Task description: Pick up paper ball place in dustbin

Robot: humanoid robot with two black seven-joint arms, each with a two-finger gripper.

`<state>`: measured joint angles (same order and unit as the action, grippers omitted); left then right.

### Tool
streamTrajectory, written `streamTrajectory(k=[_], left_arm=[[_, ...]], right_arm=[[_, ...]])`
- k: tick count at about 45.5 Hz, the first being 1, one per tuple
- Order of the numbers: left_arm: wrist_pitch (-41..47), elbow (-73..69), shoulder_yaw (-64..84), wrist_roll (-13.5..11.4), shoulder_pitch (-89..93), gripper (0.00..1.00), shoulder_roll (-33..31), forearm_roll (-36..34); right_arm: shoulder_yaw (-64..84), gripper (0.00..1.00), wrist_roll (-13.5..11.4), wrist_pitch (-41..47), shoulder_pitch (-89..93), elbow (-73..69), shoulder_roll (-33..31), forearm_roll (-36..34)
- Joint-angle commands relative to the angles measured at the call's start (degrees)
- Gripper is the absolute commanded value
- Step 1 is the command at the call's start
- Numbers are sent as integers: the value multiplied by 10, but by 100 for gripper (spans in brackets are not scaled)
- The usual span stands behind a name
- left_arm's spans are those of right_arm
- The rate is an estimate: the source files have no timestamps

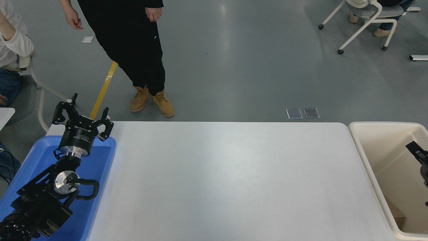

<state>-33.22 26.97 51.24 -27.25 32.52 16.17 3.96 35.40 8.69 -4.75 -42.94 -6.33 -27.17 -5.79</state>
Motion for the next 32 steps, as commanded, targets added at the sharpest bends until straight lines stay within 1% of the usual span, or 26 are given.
streamTrajectory(k=[1,11,19,22,32], left_arm=[[-1,0,0,0,0,99,0,0],[-1,0,0,0,0,99,0,0],[-1,-1,0,0,0,99,0,0],[-1,0,0,0,0,99,0,0],[0,0,0,0,0,99,0,0]], right_arm=[[19,100,1,5,-79,-26,-1,8],[97,100,1,32,-175,-63,2,9],[119,100,0,110,-250,-69,24,12],[127,100,0,142,-278,-69,38,32],[143,100,-1,191,-339,-75,77,90]])
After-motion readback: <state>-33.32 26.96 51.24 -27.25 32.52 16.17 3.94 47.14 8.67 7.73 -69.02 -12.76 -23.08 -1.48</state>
